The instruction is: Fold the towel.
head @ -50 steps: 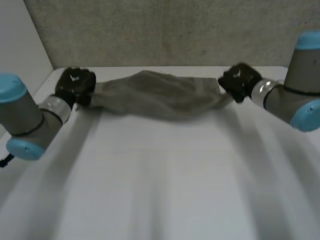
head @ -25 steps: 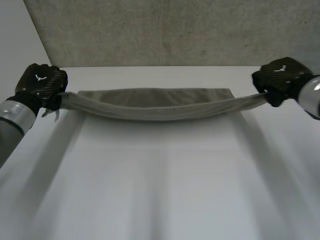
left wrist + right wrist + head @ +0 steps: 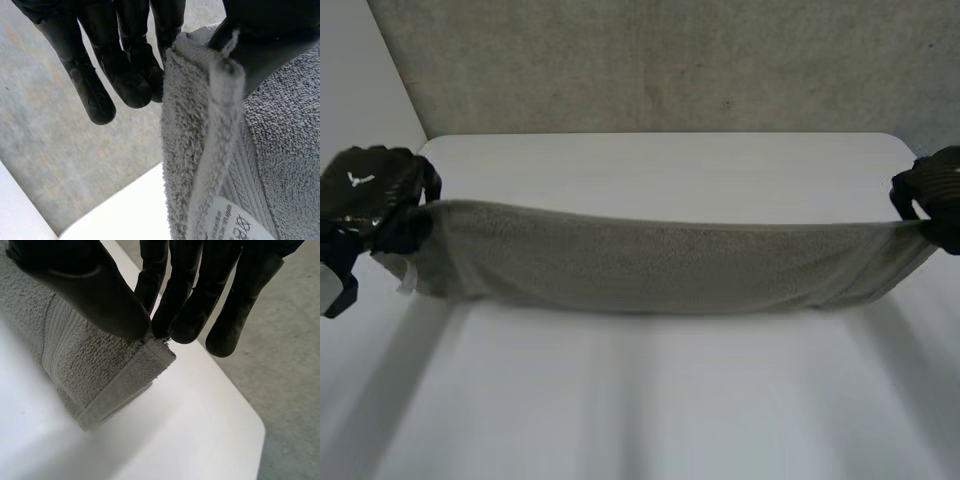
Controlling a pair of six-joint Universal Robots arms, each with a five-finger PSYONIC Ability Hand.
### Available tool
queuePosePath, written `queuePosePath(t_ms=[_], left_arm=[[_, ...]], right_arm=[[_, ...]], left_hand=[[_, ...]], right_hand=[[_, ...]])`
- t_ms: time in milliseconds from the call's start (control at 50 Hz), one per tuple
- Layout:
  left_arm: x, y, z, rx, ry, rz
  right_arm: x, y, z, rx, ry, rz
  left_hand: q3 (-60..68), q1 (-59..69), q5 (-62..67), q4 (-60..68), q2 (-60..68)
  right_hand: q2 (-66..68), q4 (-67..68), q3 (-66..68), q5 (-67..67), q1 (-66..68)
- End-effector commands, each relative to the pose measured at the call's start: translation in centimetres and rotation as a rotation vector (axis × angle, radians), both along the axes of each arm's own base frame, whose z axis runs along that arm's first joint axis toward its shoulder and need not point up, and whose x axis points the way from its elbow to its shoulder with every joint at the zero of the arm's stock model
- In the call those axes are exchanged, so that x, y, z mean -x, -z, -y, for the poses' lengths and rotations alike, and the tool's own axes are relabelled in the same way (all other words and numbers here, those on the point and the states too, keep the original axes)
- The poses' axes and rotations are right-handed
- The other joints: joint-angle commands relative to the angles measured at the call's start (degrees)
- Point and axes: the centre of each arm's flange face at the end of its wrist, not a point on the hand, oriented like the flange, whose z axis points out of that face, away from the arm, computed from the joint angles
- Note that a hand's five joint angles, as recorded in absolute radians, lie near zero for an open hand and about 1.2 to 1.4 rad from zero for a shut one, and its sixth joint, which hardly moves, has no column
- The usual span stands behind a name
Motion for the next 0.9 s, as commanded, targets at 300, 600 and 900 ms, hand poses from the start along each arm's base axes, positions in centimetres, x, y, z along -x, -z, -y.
queuePosePath(t_ms=[300,600,900], left_arm=[[2.9,9.3,10.9,-0.149,0.038,0.194],[4.6,12.7,15.9,-0.148,-0.025,0.229],[5.0,12.4,16.3,-0.155,-0.116,0.248]], right_arm=[[-5.1,9.5,9.6,-0.121,0.004,-0.144],[-9.6,12.8,13.9,-0.002,0.026,-0.173],[-10.5,12.1,15.3,0.036,0.096,-0.105]], left_hand=[[0.53,2.17,1.47,0.25,0.54],[-1.78,-0.14,-0.84,-2.06,-1.77],[-68.92,-67.28,-67.98,-69.2,-68.91]], right_hand=[[3.77,3.15,2.79,3.23,3.85],[3.77,3.15,2.79,3.23,3.85],[-66.23,-66.85,-67.21,-66.77,-66.15]])
